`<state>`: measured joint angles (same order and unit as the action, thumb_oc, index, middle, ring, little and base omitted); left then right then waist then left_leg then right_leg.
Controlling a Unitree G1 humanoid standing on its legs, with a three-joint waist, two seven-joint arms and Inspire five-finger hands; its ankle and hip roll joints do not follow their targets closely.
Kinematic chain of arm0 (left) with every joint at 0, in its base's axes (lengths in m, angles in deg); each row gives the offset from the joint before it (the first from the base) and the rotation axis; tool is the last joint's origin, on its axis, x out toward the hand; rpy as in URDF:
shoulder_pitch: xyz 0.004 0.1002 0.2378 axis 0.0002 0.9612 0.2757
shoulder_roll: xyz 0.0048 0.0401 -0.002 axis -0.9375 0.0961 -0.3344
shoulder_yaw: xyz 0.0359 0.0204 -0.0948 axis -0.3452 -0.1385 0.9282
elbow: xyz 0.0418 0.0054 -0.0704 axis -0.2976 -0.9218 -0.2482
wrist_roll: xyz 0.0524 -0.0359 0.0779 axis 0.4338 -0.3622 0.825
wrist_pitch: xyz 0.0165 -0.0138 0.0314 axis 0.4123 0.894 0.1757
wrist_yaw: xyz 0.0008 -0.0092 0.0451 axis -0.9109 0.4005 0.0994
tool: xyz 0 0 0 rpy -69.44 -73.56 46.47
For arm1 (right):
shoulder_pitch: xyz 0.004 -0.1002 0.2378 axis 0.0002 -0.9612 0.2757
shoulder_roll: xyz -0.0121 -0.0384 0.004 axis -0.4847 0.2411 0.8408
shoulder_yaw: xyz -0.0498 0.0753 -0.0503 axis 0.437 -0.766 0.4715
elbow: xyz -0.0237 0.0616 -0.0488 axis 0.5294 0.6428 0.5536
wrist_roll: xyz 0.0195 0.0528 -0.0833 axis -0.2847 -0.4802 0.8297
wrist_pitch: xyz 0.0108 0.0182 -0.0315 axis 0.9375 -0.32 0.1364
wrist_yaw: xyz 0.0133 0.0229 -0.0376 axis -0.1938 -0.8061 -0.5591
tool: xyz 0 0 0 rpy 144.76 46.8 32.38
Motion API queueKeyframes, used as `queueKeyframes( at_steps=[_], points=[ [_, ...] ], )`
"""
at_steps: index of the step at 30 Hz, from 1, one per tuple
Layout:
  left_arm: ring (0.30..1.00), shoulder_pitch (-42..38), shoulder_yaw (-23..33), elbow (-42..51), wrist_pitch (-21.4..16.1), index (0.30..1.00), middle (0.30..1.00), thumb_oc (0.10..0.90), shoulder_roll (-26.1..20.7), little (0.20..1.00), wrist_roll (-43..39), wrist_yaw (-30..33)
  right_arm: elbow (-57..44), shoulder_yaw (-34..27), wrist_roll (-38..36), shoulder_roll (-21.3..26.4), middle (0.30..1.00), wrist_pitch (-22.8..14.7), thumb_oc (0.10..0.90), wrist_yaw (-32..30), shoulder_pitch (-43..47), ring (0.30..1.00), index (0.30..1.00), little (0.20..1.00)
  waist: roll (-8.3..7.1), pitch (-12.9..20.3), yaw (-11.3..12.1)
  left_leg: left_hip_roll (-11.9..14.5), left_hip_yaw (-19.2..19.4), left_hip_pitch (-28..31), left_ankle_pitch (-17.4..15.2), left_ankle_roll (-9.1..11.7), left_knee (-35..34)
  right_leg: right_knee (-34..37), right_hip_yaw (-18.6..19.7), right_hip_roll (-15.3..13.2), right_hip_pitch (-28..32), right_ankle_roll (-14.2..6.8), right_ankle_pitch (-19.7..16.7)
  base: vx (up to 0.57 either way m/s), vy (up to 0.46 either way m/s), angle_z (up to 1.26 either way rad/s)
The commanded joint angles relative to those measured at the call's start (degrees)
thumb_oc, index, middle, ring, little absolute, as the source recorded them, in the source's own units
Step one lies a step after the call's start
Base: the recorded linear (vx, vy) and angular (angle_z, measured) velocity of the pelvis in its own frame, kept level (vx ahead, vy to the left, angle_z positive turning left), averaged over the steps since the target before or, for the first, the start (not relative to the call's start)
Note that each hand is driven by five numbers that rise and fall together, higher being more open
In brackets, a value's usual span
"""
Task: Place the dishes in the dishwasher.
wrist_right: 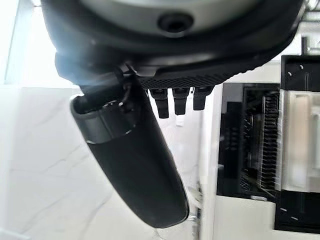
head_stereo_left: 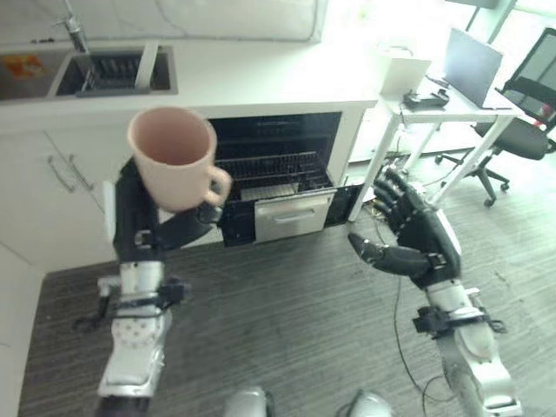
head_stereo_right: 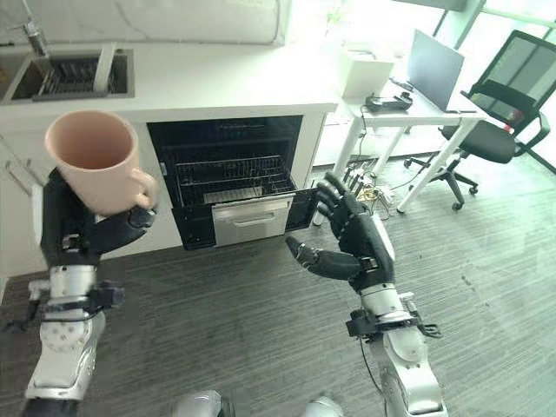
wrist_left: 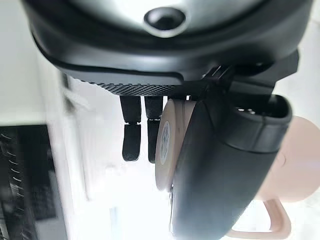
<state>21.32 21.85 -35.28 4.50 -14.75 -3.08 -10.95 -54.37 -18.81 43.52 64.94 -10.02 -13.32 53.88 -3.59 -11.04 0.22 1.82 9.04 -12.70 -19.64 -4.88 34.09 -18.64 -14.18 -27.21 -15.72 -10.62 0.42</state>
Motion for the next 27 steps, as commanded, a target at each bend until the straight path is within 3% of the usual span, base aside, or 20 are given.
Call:
queueKeyframes(
  at_steps=[1,2,4,7,9,11,12,16,18,19,22,25,26,27],
  points=[
    [0.3,-2.7,-0.4,10.2,-4.5,0.3,0.3,0.4,-3.6,0.3,1.4,-0.6,-5.1,-3.3,-3.3,1.0,0.9,-5.2,0.8,-1.0,4.4,0.9,0.9,0.9,0.31,3.4,-2.1,1.7,-1.8,11.2,4.1,7.6,-16.9,1.5,3.8,5.1,1.5,-1.9,-6.0,0.39,-0.286,0.71],
    [0.3,-2.3,-1.1,10.3,-5.0,0.3,0.3,0.4,-3.3,0.3,1.5,-0.8,-6.2,-3.7,-3.1,0.4,0.9,-4.7,0.8,-1.3,3.4,0.9,0.9,0.9,0.35,3.5,-3.2,1.5,-4.0,12.3,3.0,7.6,-16.9,1.5,9.7,5.6,-0.5,-2.2,-6.3,0.42,-0.325,0.62],
    [0.3,-1.5,-1.6,11.0,-5.6,0.3,0.3,0.4,-3.3,0.3,1.5,-1.0,-6.8,-3.9,-3.4,0.5,0.9,-5.1,0.8,-1.7,2.5,0.9,0.9,0.9,0.28,3.6,-3.3,1.6,-6.0,13.1,2.2,7.8,-16.9,1.5,11.9,6.8,-0.2,-2.7,-5.7,0.5,-0.481,0.62],
    [0.3,-1.1,-2.0,11.7,-4.9,0.3,0.3,0.4,-3.9,0.3,1.7,1.2,-6.1,-3.0,-3.5,1.9,0.9,-4.5,0.8,-2.1,4.2,0.9,0.9,0.9,0.07,4.1,-2.2,5.1,-6.3,15.1,2.9,10.0,-16.9,1.5,7.5,6.5,0.8,-3.4,-4.3,0.36,-0.447,0.85],
    [0.3,-0.8,-1.6,11.6,-4.8,0.3,0.3,0.4,-4.2,0.3,1.1,2.1,-5.3,-2.9,-5.0,3.6,0.9,-3.7,0.8,-2.1,5.8,0.9,0.9,0.9,0.05,4.5,-2.7,6.9,-6.2,17.3,2.8,11.0,-16.9,1.5,7.2,8.3,0.5,-3.1,-3.4,0.31,-0.38,0.16],
    [0.3,-0.2,-1.2,12.3,-4.5,0.3,0.3,0.4,-4.2,0.3,0.7,2.1,-5.1,-3.1,-6.4,4.6,0.9,-3.1,0.8,-1.4,6.5,0.9,0.9,0.9,0.61,4.9,-2.8,8.4,-5.6,18.1,4.9,11.9,-16.9,1.5,6.4,10.3,0.7,-2.2,-2.3,0.27,-0.296,-0.03],
    [0.3,0.1,-1.3,12.9,-4.3,0.3,0.3,0.4,-4.2,0.3,-0.6,0.9,-4.7,-3.4,-6.3,5.3,0.9,-2.9,0.8,-1.2,6.8,0.9,0.9,0.9,1.11,5.2,-2.7,9.6,-5.3,18.0,10.2,12.6,-16.9,1.5,6.4,12.5,1.5,-1.1,-1.1,0.21,-0.249,-0.1],
    [0.3,0.8,-2.4,13.8,-4.3,0.3,0.3,0.4,-3.0,0.3,-2.6,-0.8,-4.0,-3.7,-6.6,6.5,0.9,-3.2,0.8,-0.6,6.8,0.9,0.9,0.9,1.08,5.1,-2.3,11.0,-3.9,17.9,19.9,13.4,-16.9,1.5,6.3,15.5,3.9,2.1,1.6,0.23,-0.283,-0.24],
    [0.3,1.1,-3.0,13.3,-5.8,0.3,0.3,0.4,-2.0,0.3,-5.7,-2.5,-4.0,-4.2,-5.4,6.7,0.9,-3.5,0.8,-0.4,5.9,0.9,0.9,0.9,0.17,4.5,-2.0,10.2,0.3,17.5,24.0,13.4,-15.5,1.5,5.0,15.9,6.1,4.1,3.3,0.22,-0.295,-0.24],
    [0.3,1.0,-3.3,13.0,-6.4,0.3,0.3,0.4,-1.8,0.3,-6.1,-3.3,-3.9,-4.5,-4.9,6.7,0.9,-3.6,0.8,-0.5,5.5,0.9,0.9,0.9,0.07,4.1,-1.9,10.0,1.2,16.2,24.1,13.2,-14.4,1.5,4.1,15.9,6.9,4.4,3.8,0.14,-0.177,0.04],
    [0.3,1.4,-4.0,12.5,-7.2,0.3,0.3,0.4,-1.0,0.3,-6.0,-4.1,-3.7,-4.3,-3.4,6.2,0.9,-4.0,0.8,-1.2,4.9,0.9,0.9,0.9,0.73,3.3,-1.6,6.1,4.7,13.4,19.1,11.0,-16.9,1.5,2.1,16.2,8.3,3.8,4.8,0.14,-0.035,0.38],
    [0.3,2.2,-3.8,11.8,-8.3,0.3,0.3,0.4,-1.4,0.3,-6.2,-4.3,-3.4,-4.2,-1.7,5.6,0.9,-4.9,0.8,-1.5,3.8,0.9,0.9,0.9,3.04,2.7,-1.5,7.9,6.0,7.5,15.4,11.0,-16.9,1.5,0.5,18.1,9.6,3.3,5.9,0.16,0.091,0.5],
    [0.3,1.9,-3.9,11.5,-8.2,0.3,0.3,0.4,-1.3,0.3,-6.0,-3.8,-3.3,-4.2,-1.1,5.6,0.9,-5.3,0.8,-1.7,3.4,0.9,0.9,0.9,3.49,2.6,-1.2,9.2,5.2,4.3,15.6,11.7,-16.9,1.5,0.2,18.4,10.3,3.2,6.5,0.27,0.192,0.5],
    [0.3,1.7,-3.9,11.5,-8.2,0.3,0.3,0.4,-1.2,0.3,-6.5,-3.5,-3.4,-4.3,-0.1,6.0,0.9,-5.9,0.8,-2.2,3.2,0.9,0.9,0.9,4.22,2.2,-0.1,11.3,2.3,-0.6,18.9,13.4,-16.9,1.5,0.5,19.3,11.7,3.4,7.9,0.27,0.179,0.32]
  ],
)
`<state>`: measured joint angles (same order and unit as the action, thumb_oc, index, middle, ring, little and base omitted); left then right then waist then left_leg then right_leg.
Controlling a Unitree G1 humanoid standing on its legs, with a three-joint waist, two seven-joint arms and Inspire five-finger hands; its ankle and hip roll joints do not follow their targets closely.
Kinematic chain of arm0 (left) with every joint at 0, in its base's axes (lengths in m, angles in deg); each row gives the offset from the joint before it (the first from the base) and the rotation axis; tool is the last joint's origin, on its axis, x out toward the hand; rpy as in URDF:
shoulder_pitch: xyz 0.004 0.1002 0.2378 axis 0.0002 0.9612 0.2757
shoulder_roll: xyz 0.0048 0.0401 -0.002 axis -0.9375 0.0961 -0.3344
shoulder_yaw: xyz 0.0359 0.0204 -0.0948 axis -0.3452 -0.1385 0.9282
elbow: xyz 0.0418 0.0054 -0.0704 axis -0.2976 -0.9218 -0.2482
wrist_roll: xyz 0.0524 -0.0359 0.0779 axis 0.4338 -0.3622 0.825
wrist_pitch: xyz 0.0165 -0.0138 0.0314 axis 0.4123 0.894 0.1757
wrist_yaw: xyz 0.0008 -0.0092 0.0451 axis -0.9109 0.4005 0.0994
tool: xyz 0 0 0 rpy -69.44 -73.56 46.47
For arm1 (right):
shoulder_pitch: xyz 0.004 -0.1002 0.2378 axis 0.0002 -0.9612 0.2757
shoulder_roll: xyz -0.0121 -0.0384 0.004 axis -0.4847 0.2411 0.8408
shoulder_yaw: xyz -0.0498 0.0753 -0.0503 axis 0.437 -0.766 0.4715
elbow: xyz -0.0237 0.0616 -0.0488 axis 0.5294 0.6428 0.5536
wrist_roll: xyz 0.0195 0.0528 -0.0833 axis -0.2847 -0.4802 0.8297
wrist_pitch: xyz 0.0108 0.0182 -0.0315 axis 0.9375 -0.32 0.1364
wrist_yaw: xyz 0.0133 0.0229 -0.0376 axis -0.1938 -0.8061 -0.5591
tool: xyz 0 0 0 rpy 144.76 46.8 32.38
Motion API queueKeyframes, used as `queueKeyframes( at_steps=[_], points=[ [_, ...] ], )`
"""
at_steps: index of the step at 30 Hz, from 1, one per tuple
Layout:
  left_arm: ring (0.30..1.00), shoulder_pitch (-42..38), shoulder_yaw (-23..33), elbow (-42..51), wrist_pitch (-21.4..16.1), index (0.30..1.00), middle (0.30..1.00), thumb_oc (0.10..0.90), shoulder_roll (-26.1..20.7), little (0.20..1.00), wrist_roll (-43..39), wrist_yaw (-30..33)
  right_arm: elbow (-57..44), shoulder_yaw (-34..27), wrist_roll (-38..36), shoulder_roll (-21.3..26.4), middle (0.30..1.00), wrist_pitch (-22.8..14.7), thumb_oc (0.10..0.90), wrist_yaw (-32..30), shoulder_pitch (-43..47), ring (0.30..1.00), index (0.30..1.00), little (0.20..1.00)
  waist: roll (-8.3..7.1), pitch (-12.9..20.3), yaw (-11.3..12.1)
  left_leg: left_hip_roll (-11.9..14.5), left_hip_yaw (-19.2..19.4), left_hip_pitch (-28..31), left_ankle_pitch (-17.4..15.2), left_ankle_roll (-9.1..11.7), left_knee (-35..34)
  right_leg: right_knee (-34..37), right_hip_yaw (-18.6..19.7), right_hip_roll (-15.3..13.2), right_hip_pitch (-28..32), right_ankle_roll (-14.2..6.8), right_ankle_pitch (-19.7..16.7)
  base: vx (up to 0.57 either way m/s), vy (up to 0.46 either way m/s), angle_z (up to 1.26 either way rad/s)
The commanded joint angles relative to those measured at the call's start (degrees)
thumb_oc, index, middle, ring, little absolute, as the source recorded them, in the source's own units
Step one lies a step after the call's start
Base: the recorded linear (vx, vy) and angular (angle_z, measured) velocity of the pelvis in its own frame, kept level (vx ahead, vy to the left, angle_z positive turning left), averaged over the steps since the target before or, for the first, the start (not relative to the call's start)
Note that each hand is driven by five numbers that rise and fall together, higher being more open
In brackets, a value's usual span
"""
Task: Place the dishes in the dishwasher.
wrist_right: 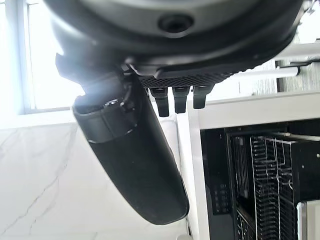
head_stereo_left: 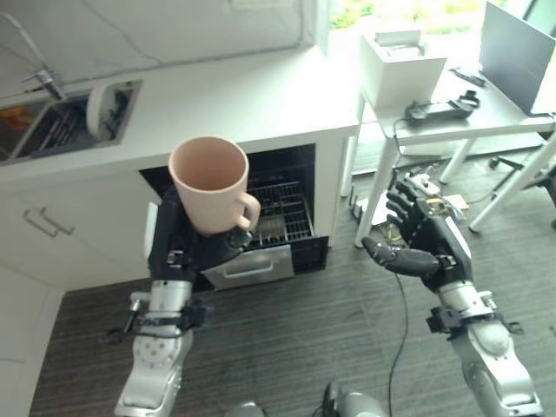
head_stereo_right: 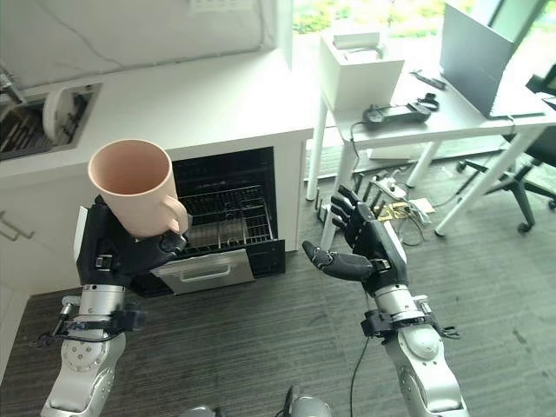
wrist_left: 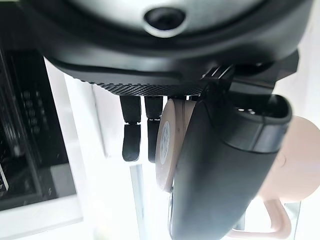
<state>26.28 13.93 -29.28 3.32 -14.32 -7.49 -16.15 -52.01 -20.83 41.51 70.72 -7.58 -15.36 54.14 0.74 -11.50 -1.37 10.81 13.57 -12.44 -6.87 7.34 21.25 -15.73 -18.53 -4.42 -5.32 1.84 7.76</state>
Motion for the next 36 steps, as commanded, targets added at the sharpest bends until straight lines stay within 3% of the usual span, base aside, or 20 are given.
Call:
queueKeyframes(
  at_steps=[1,2,3,5,8,11,15,17,19,22,23,25,27,28,30,31,33,34,36],
  points=[
    [0.3,-3.2,3.9,5.4,-7.3,0.3,0.3,0.4,-1.5,0.3,-2.3,1.8,-5.7,-2.3,2.3,0.4,0.9,-8.6,0.8,-0.3,2.9,0.9,0.9,0.9,0.21,2.6,1.8,3.0,-3.5,-2.5,7.6,1.8,-4.1,-1.5,4.9,-3.0,1.8,-8.8,1.1,0.27,0.194,0.24],
    [0.3,-2.8,4.0,5.4,-8.0,0.3,0.3,0.4,-1.2,0.3,-2.5,1.6,-5.7,-2.4,2.4,0.7,0.9,-8.8,0.8,-0.7,3.0,0.9,0.9,0.9,0.49,2.4,2.3,4.2,-4.1,-4.6,9.5,2.4,-4.1,-1.5,4.6,-2.6,2.7,-8.6,2.0,0.25,0.219,-0.16],
    [0.3,-2.6,4.4,5.2,-9.0,0.3,0.3,0.4,-0.7,0.3,-2.8,0.9,-5.7,-2.9,1.8,1.6,0.9,-9.1,0.8,-0.9,3.1,0.9,0.9,0.9,0.82,2.6,2.2,5.7,-1.6,-5.5,10.1,2.4,-4.1,-1.5,3.1,-2.6,4.1,-8.5,3.0,0.24,0.248,-0.26],
    [0.3,-2.8,4.7,4.6,-9.8,0.3,0.3,0.4,-0.8,0.3,-2.8,1.2,-5.3,-3.3,1.7,1.8,0.9,-9.7,0.8,-0.2,2.9,0.9,0.9,0.9,0.66,2.9,1.9,5.8,0.0,-4.6,8.5,1.7,-4.1,-1.5,2.5,-3.5,4.8,-8.9,3.1,0.2,0.245,-0.39],
    [0.3,-3.7,5.3,4.0,-9.5,0.3,0.3,0.4,-1.7,0.3,-2.8,2.4,-5.3,-3.9,0.8,1.3,0.9,-10.1,0.8,0.9,2.0,0.9,0.9,0.9,-0.06,3.3,1.7,4.6,1.0,-2.9,6.2,0.1,-4.1,-1.5,2.7,-4.9,6.7,-10.1,3.5,0.27,0.29,-0.35],
    [0.3,-5.6,5.7,4.2,-8.6,0.3,0.3,0.4,-2.1,0.3,-2.4,1.1,-6.3,-5.1,2.9,-0.2,0.9,-10.9,0.8,-1.4,1.8,0.9,0.9,0.9,-1.76,4.3,3.1,1.4,1.2,-1.9,3.7,-2.4,-4.1,-1.5,2.1,-6.9,9.4,-11.8,3.2,0.25,0.273,0.1],
    [0.3,-6.6,5.9,4.5,-7.5,0.3,0.3,0.4,-2.4,0.3,-2.2,0.0,-6.1,-5.0,4.1,-1.4,0.9,-10.3,0.8,-3.5,3.3,0.9,0.9,0.9,-3.01,4.3,3.9,-1.3,0.6,-0.8,1.9,-4.0,-4.1,-1.5,0.9,-8.3,11.1,-12.8,0.3,0.19,0.187,0.18],
    [0.3,-6.7,6.6,5.1,-6.4,0.3,0.3,0.4,-2.8,0.3,-2.1,-0.5,-7.0,-5.0,3.6,-2.3,0.9,-9.4,0.8,-3.8,3.6,0.9,0.9,0.9,-3.82,4.5,4.3,-3.9,-0.5,0.3,0.1,-5.7,-4.1,-1.5,0.7,-7.8,13.0,-13.5,-4.5,0.23,0.224,0.34],
    [0.3,-6.5,6.7,5.5,-6.1,0.3,0.3,0.4,-2.9,0.3,-1.5,-0.6,-7.7,-4.9,3.8,-3.1,0.9,-9.1,0.8,-3.5,3.1,0.9,0.9,0.9,-3.3,4.8,4.1,-4.3,-1.4,0.5,-0.2,-6.5,-4.1,-1.5,0.5,-5.8,13.6,-13.9,-9.7,0.12,0.137,0.24],
    [0.3,-6.4,6.7,5.5,-6.1,0.3,0.3,0.4,-2.9,0.3,-1.5,-0.6,-7.8,-4.8,3.9,-3.0,0.9,-9.1,0.8,-3.5,3.0,0.9,0.9,0.9,-3.1,4.9,4.0,-4.2,-1.6,0.3,-0.1,-6.5,-4.1,-1.5,0.5,-5.5,13.5,-13.8,-9.9,0.1,0.08,0.21],
    [0.3,-6.5,6.8,5.5,-6.2,0.3,0.3,0.4,-3.3,0.3,0.9,0.6,-7.7,-3.2,3.2,-4.1,0.9,-8.0,0.8,-2.0,2.7,0.9,0.9,0.9,-2.0,3.5,2.9,-4.7,-4.0,3.3,-1.5,-6.8,-4.1,-7.2,1.2,-4.9,7.3,-13.0,-11.4,0.26,0.114,0.12],
    [0.3,-7.4,6.8,5.3,-5.7,0.3,0.3,0.4,-3.5,0.3,1.1,1.3,-7.3,-2.8,3.4,-3.8,0.9,-8.3,0.8,-1.5,2.9,0.9,0.9,0.9,-2.36,3.6,2.9,-4.7,-4.7,2.8,-1.1,-6.4,-4.1,-4.2,0.9,-4.7,6.0,-12.1,-9.8,0.2,-0.066,-0.03],
    [0.3,-8.4,6.1,5.2,-4.8,0.3,0.3,0.4,-4.0,0.3,1.7,0.9,-7.1,-2.7,4.4,-2.8,0.9,-10.4,0.8,-1.7,2.4,0.9,0.9,0.9,-4.21,2.4,2.6,-4.6,-5.9,3.9,-2.2,-5.2,-4.1,-1.5,1.9,-9.7,2.5,-12.3,-8.6,0.17,-0.375,0.01],
    [0.3,-8.4,6.0,5.2,-4.8,0.3,0.3,0.4,-4.0,0.3,1.8,1.0,-7.0,-2.7,4.2,-2.7,0.9,-10.5,0.8,-1.8,2.4,0.9,0.9,0.9,-4.45,2.4,2.6,-4.7,-5.8,4.0,-2.3,-5.1,-4.1,-1.5,2.2,-10.1,2.2,-12.5,-8.4,0.22,-0.51,0.17],
    [0.3,-8.2,4.3,5.5,-4.0,0.3,0.3,0.4,-4.2,0.3,3.0,1.2,-7.4,-1.5,4.4,-2.7,0.9,-10.2,0.8,-2.9,2.9,0.9,0.9,0.9,-5.64,2.1,1.4,-3.9,-7.8,5.7,-4.5,-3.4,-4.1,-1.5,8.8,-15.1,-4.8,-14.6,-10.6,0.34,-0.649,0.43],
    [0.3,-7.7,4.3,5.4,-4.0,0.3,0.3,0.4,-4.3,0.3,3.1,1.7,-7.5,-0.5,4.9,-3.3,0.9,-9.7,0.8,-2.9,3.5,0.9,0.9,0.9,-5.69,2.3,1.3,-2.8,-7.7,6.7,-5.0,-2.8,-4.1,-1.5,8.7,-16.5,-6.6,-15.1,-11.9,0.35,-0.732,0.69],
    [0.3,-7.8,4.5,5.8,-3.5,0.3,0.3,0.4,-4.7,0.3,4.2,2.2,-7.0,0.9,4.1,-3.3,0.9,-9.0,0.8,-2.8,5.3,0.9,0.9,0.9,-5.37,2.9,1.5,1.0,-6.7,7.3,-4.6,-1.4,-4.1,-1.5,6.5,-16.5,-6.7,-15.5,-9.8,0.27,-0.69,0.53],
    [0.3,-8.2,3.9,6.0,-1.8,0.3,0.3,0.4,-5.0,0.3,3.8,4.5,-6.3,0.8,2.3,-1.4,0.9,-6.4,0.8,-3.7,7.4,0.9,0.9,0.9,-4.95,4.0,1.2,4.2,-6.1,7.6,-2.9,0.1,-4.1,-1.5,5.5,-14.1,-5.5,-15.0,-6.4,0.24,-0.599,0.31],
    [0.3,-8.4,3.8,6.0,-0.8,0.3,0.3,0.4,-4.3,0.3,2.7,6.0,-5.5,0.2,-0.3,-0.3,0.9,-5.4,0.8,-3.0,8.8,0.9,0.9,0.9,-4.26,4.3,0.9,6.2,-5.6,7.6,-1.4,1.1,-4.1,-1.5,5.8,-11.4,-4.5,-13.3,-4.8,0.18,-0.431,0.41]
  ],
)
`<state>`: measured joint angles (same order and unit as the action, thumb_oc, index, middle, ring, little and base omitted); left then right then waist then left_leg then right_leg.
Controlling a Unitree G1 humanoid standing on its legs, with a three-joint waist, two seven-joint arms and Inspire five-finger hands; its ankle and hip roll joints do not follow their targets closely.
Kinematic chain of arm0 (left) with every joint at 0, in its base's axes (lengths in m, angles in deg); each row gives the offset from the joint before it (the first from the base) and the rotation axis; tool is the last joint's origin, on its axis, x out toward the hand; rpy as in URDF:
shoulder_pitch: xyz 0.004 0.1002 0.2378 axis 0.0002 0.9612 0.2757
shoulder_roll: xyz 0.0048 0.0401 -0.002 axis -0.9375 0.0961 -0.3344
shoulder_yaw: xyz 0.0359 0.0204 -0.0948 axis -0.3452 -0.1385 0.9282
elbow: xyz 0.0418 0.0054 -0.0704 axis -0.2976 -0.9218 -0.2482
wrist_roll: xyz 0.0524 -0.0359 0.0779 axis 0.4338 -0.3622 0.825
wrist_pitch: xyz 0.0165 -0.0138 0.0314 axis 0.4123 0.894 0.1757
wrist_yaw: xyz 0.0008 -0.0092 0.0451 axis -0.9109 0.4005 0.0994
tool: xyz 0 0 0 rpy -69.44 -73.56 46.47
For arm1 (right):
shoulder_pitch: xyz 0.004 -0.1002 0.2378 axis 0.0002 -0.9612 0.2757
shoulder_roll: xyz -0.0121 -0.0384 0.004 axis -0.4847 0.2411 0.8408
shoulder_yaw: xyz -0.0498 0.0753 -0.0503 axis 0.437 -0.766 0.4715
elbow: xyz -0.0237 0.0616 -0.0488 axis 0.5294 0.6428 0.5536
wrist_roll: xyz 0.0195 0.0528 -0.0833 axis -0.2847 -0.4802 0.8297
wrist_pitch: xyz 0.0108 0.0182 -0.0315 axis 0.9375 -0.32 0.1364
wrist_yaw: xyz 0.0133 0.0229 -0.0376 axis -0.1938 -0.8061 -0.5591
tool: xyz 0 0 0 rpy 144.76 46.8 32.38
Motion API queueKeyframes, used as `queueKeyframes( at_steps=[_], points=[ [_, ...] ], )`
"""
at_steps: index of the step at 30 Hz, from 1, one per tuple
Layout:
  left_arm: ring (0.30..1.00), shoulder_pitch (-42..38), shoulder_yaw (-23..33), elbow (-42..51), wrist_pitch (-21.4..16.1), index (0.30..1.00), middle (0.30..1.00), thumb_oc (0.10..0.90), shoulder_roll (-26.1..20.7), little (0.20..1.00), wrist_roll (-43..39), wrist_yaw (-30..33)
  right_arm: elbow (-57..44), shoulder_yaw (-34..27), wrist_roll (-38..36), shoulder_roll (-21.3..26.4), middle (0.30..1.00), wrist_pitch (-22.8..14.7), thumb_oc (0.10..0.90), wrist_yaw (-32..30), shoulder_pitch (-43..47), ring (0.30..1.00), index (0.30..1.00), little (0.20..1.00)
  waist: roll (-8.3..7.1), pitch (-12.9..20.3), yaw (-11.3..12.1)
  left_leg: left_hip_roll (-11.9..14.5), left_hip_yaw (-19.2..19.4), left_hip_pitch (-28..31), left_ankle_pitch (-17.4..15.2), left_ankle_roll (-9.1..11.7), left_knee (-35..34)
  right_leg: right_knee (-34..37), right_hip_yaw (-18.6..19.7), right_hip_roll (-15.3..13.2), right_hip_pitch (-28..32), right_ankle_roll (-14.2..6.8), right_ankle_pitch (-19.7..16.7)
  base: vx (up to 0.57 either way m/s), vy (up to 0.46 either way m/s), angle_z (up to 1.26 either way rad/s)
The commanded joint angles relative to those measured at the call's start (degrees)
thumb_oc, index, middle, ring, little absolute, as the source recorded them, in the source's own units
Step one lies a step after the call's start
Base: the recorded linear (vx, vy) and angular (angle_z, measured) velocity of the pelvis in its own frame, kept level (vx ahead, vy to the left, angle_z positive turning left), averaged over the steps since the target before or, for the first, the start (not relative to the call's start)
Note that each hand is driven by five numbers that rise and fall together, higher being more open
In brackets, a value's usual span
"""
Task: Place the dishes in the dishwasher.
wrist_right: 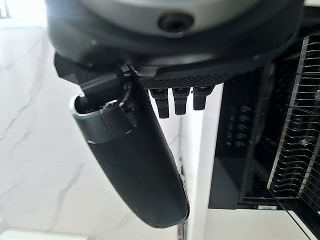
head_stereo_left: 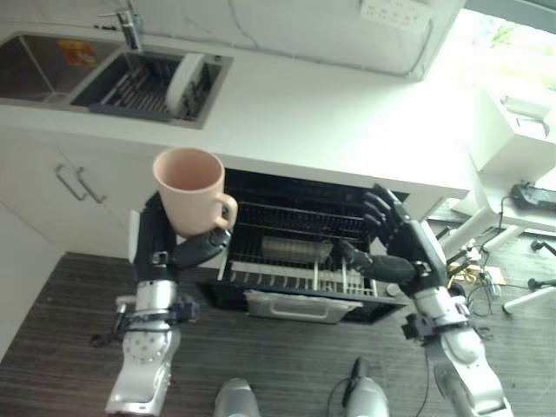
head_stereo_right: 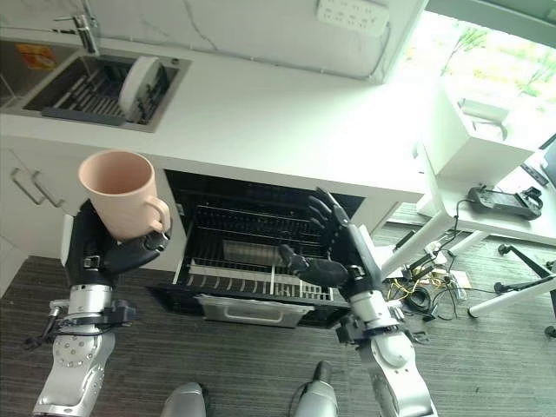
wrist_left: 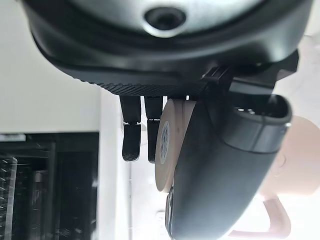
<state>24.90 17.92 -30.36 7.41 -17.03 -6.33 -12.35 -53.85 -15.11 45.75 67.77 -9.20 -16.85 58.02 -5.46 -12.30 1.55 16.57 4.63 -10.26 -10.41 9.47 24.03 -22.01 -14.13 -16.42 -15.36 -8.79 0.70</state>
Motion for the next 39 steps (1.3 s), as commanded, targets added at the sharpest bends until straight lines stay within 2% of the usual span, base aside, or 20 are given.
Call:
queueKeyframes(
  at_steps=[1,2,3,4,6,9,11,12,15,20,26,29,36,39],
  points=[
    [0.3,-7.2,-0.4,6.7,-5.5,0.3,0.3,0.4,-1.4,0.3,1.1,1.9,-3.5,-5.9,-4.5,3.3,0.9,-3.2,0.8,-1.5,5.2,0.9,0.9,0.9,2.3,5.1,-2.0,1.4,3.9,5.3,3.3,-0.7,-6.8,4.8,1.3,1.8,6.0,-1.9,3.0,0.14,-0.379,0.13],
    [0.3,-7.2,-0.8,7.0,-5.9,0.3,0.3,0.4,-1.0,0.3,1.7,1.5,-3.4,-6.6,-5.2,4.8,0.9,-2.4,0.8,-1.7,4.9,0.9,0.9,0.9,2.73,4.9,-2.2,2.2,6.5,5.9,6.4,-0.5,-6.8,4.8,0.3,3.2,6.6,-0.9,3.8,0.12,-0.401,-0.07],
    [0.3,-6.6,-1.0,7.6,-5.9,0.3,0.3,0.4,-0.4,0.3,0.9,1.0,-3.7,-7.6,-7.3,5.6,0.9,-1.6,0.8,-0.7,4.1,0.9,0.9,0.9,3.03,4.6,-2.3,1.8,8.4,6.2,8.4,-0.4,-6.8,4.8,-0.8,3.6,7.2,-0.1,4.4,0.09,-0.346,0.22],
    [0.3,-6.4,-1.1,7.3,-6.3,0.3,0.3,0.4,0.0,0.3,0.8,0.7,-3.6,-8.0,-9.3,5.7,0.9,-1.3,0.8,0.7,3.7,0.9,0.9,0.9,3.11,4.4,-2.4,1.2,9.5,6.1,8.4,-0.5,-6.8,4.8,-1.5,3.5,7.5,0.1,4.5,0.03,-0.206,0.41],
    [0.3,-6.0,-2.1,4.7,-7.6,0.3,0.3,0.4,0.6,0.3,2.7,0.2,-2.5,-7.4,-15.6,3.7,0.9,0.1,0.8,4.8,3.7,0.9,0.9,0.9,3.94,3.9,-2.6,-0.6,10.1,4.7,5.7,-1.2,-6.8,4.8,-2.0,3.7,8.1,-0.1,4.9,0.03,-0.071,0.22],
    [0.3,-6.2,-2.8,1.8,-8.5,0.3,0.3,0.4,0.0,0.3,4.0,-0.1,-1.7,-6.7,-18.4,2.4,0.9,0.8,0.8,6.6,3.6,0.9,0.9,0.9,4.58,4.5,-3.6,-0.2,10.7,4.4,5.2,-1.4,-6.8,4.8,-2.2,3.9,8.1,0.1,5.2,0.04,0.013,-0.01],
    [0.3,-7.4,-4.4,-0.7,-8.6,0.3,0.3,0.4,-0.3,0.3,6.0,1.2,-0.9,-6.4,-22.8,1.7,0.9,2.0,0.8,8.8,4.3,0.9,0.9,0.9,4.93,5.4,-3.5,-1.8,6.6,4.2,3.6,-1.4,-6.8,4.8,-1.5,4.0,8.5,0.2,5.3,0.02,0.102,-0.16],
    [0.3,-8.2,-5.0,-1.5,-8.1,0.3,0.3,0.4,-0.2,0.3,6.9,1.6,-0.9,-6.0,-23.6,1.2,0.9,2.8,0.8,8.9,4.8,0.9,0.9,0.9,5.08,5.9,-3.6,-1.7,6.7,4.3,3.3,-1.2,-6.8,4.8,-1.7,3.7,8.8,0.1,5.5,0.0,0.103,-0.08],
    [0.3,-10.4,-6.9,-4.3,-7.7,0.3,0.3,0.4,-0.7,0.3,9.6,2.2,-1.6,-4.7,-23.8,0.0,0.9,3.6,0.8,9.4,5.8,0.9,0.9,0.9,5.12,6.6,-4.0,-1.3,6.9,4.7,3.0,-0.9,-6.8,4.8,-2.4,2.7,9.4,-0.5,5.5,0.02,0.105,0.04],
    [0.3,-13.8,-11.5,-8.9,-5.5,0.3,0.3,0.4,-0.5,0.3,13.4,3.6,-1.2,-1.6,-27.6,-1.8,0.9,4.6,0.8,9.0,8.4,0.9,0.9,0.9,4.43,7.2,-3.6,-2.7,6.2,5.0,1.9,-1.5,-6.8,4.8,-3.0,1.3,9.8,-1.5,5.0,0.01,0.129,0.14],
    [0.3,-15.2,-15.1,-10.4,-4.0,0.3,0.3,0.4,-0.1,0.3,14.5,2.9,-1.3,2.1,-27.7,-4.1,0.9,5.6,0.8,7.9,9.4,0.9,0.9,0.9,3.56,7.5,-3.0,-4.0,6.7,5.8,0.7,-2.7,-6.8,4.8,-2.9,0.4,10.0,-2.1,4.5,0.01,0.086,0.01],
    [0.3,-15.6,-16.2,-10.5,-2.7,0.3,0.3,0.4,0.2,0.3,14.5,2.2,-0.7,2.8,-24.7,-4.1,0.9,5.2,0.8,5.0,10.2,0.9,0.9,0.9,3.37,7.6,-2.9,-4.2,6.8,6.0,0.4,-3.0,-6.8,4.8,-2.4,0.5,10.0,-2.1,4.6,0.02,0.049,-0.11],
    [0.3,-16.4,-19.3,-11.6,-1.4,0.3,0.3,0.4,0.5,0.3,15.2,1.3,-1.1,5.1,-22.8,-4.1,0.9,5.7,0.8,4.4,11.7,0.9,0.9,0.9,3.1,7.5,-2.5,-4.3,7.1,6.3,0.1,-3.2,-6.8,4.8,-2.0,0.2,10.2,-2.3,4.6,0.01,0.018,-0.04],
    [0.3,-16.6,-20.3,-11.4,-0.9,0.3,0.3,0.4,0.7,0.3,15.3,0.9,-0.5,6.2,-22.0,-4.3,0.9,6.7,0.8,2.2,12.4,0.9,0.9,0.9,3.08,7.6,-2.2,-4.4,7.1,6.4,0.0,-3.3,-6.8,4.8,-2.0,0.1,10.3,-2.3,4.7,0.02,0.007,-0.04]
  ],
)
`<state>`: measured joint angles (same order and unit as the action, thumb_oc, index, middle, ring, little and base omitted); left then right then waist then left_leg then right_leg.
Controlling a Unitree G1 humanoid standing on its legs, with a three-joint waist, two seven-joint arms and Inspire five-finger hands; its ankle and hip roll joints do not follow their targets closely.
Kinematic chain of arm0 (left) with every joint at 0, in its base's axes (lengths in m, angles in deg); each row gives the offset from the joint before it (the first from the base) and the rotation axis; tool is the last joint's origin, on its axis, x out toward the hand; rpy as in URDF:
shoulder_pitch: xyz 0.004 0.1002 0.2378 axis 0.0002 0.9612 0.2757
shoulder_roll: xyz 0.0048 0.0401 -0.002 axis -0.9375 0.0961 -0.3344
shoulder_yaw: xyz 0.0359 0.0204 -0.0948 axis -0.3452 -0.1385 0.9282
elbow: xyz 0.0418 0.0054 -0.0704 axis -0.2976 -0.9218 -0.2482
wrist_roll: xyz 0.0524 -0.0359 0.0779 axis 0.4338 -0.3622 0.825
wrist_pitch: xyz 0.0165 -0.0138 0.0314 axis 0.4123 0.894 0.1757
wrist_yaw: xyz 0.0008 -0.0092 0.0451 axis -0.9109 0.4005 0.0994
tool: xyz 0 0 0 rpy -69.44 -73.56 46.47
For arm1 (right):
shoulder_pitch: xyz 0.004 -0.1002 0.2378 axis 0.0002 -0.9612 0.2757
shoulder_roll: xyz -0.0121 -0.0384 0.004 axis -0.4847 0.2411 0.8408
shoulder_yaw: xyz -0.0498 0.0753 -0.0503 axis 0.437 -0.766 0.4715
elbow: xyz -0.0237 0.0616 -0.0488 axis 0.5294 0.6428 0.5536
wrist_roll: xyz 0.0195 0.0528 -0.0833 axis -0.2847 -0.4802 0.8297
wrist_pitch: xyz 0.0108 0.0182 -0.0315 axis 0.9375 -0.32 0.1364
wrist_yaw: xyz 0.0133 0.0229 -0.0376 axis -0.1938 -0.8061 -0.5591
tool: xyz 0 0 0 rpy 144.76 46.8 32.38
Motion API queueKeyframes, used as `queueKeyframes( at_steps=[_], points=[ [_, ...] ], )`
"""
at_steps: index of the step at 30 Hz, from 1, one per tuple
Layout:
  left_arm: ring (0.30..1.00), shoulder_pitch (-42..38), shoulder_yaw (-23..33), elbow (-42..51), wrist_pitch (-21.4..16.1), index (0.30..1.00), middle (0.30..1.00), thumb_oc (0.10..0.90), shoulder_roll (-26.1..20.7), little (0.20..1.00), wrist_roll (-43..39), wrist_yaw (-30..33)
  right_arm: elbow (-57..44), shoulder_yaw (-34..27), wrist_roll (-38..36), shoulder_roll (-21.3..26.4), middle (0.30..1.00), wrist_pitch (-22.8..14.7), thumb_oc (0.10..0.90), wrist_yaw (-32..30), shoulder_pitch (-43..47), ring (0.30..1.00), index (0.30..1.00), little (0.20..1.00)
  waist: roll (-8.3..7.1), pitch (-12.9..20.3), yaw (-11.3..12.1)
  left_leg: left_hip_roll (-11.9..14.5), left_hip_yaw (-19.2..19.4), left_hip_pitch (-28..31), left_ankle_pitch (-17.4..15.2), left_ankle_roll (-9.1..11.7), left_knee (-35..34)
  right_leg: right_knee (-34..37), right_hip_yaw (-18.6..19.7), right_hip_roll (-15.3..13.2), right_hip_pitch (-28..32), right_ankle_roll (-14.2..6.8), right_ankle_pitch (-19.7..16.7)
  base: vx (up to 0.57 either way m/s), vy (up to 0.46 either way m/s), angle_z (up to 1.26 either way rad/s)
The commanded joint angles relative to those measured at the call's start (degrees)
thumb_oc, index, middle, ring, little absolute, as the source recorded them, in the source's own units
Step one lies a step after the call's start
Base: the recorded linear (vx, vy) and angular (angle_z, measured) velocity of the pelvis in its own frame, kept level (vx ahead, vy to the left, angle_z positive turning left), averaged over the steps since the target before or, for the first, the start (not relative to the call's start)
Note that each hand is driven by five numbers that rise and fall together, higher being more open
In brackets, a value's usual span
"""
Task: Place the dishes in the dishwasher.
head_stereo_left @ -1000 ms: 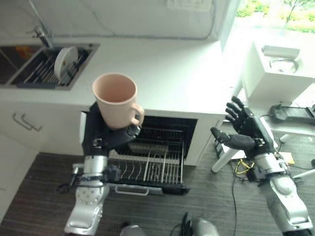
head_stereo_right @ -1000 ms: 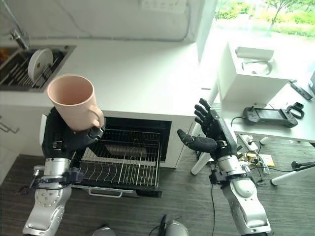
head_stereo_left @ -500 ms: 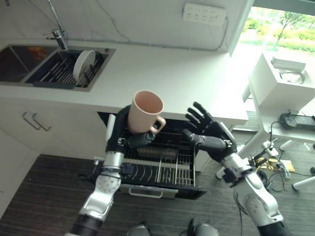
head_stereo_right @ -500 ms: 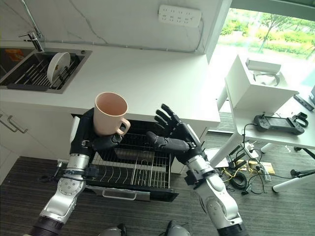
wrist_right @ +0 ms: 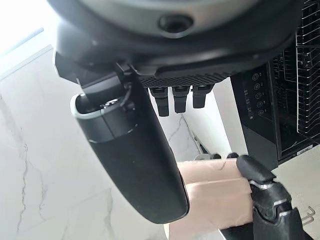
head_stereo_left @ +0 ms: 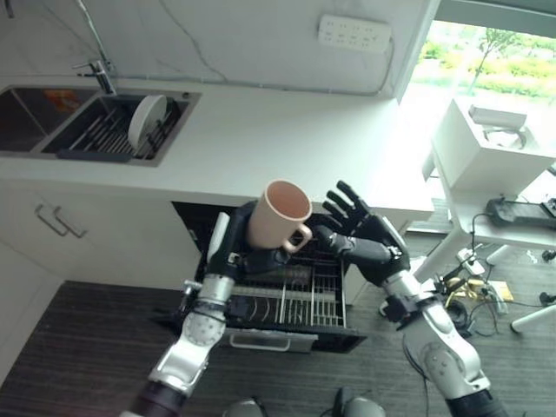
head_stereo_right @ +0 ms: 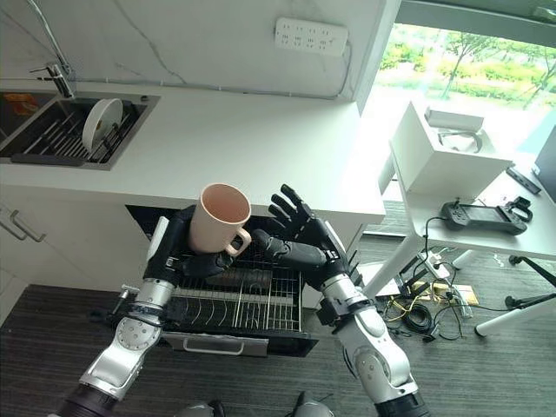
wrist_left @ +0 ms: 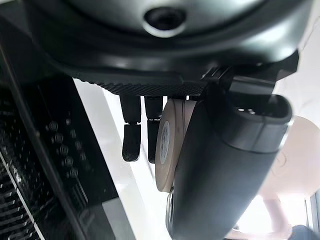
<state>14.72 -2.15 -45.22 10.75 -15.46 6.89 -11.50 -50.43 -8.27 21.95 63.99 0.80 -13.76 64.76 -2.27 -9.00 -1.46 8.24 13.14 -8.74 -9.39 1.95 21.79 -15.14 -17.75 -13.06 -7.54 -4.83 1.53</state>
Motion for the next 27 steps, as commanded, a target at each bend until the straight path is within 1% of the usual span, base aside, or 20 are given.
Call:
queueKeyframes(
  at_steps=[1,3,5,13,21,27],
  points=[
    [0.3,-6.5,-0.6,3.5,-3.9,0.3,0.3,0.4,-0.8,0.3,2.3,-0.1,-3.7,-0.4,1.7,-0.7,0.9,-2.8,0.8,-1.6,5.8,0.9,0.9,0.9,-0.11,4.3,0.8,4.0,-1.4,4.9,-1.0,4.2,-4.6,-2.0,1.6,-3.2,2.6,-6.3,3.9,0.0,0.0,0.0],
    [0.3,-6.7,-1.2,3.7,-3.3,0.3,0.3,0.4,-0.8,0.3,2.6,-0.4,-3.6,0.0,1.7,-0.7,0.9,-2.3,0.8,-2.4,6.0,0.9,0.9,0.9,-0.12,4.2,0.9,3.9,-1.4,4.9,-1.0,4.1,-4.6,-2.0,1.7,-3.2,2.6,-6.3,3.9,0.0,0.0,0.0],
    [0.3,-6.8,-1.5,3.7,-3.0,0.3,0.3,0.4,-0.8,0.3,2.6,-0.5,-3.4,0.3,2.1,-0.7,0.9,-2.3,0.8,-2.2,6.0,0.9,0.9,0.9,-0.15,4.1,0.9,3.8,-1.4,4.9,-1.1,4.1,-4.6,-2.0,1.7,-3.3,2.7,-6.4,3.9,0.0,0.0,0.0],
    [0.3,-7.5,-3.2,3.8,-1.8,0.3,0.3,0.4,-0.7,0.3,2.6,-1.2,-4.6,2.8,1.4,-1.1,0.9,-0.2,0.8,-1.0,7.3,0.9,0.9,0.9,-0.26,4.0,1.3,3.6,-1.5,5.1,-1.3,4.0,-4.6,-2.0,1.4,-3.5,3.2,-6.5,4.1,0.01,-0.001,0.0],
    [0.3,-7.4,-4.0,4.2,-0.7,0.3,0.3,0.4,-0.6,0.3,2.4,-2.0,-5.7,5.6,0.6,-1.5,0.9,2.8,0.8,1.5,8.1,0.9,0.9,0.9,-0.31,4.4,1.6,3.3,-1.7,5.1,-1.3,3.8,-4.6,-2.0,1.7,-3.3,3.4,-6.3,4.4,0.01,0.002,0.0],
    [0.3,-7.5,-4.4,3.8,-0.6,0.3,0.3,0.4,-0.5,0.3,2.6,-2.2,-6.4,7.1,1.1,-1.9,0.9,3.6,0.8,2.7,8.0,0.9,0.9,0.9,-0.36,4.4,1.7,3.3,-1.6,5.1,-1.2,3.9,-4.6,-2.0,1.7,-3.4,3.4,-6.4,4.4,0.0,0.0,0.0]
  ],
)
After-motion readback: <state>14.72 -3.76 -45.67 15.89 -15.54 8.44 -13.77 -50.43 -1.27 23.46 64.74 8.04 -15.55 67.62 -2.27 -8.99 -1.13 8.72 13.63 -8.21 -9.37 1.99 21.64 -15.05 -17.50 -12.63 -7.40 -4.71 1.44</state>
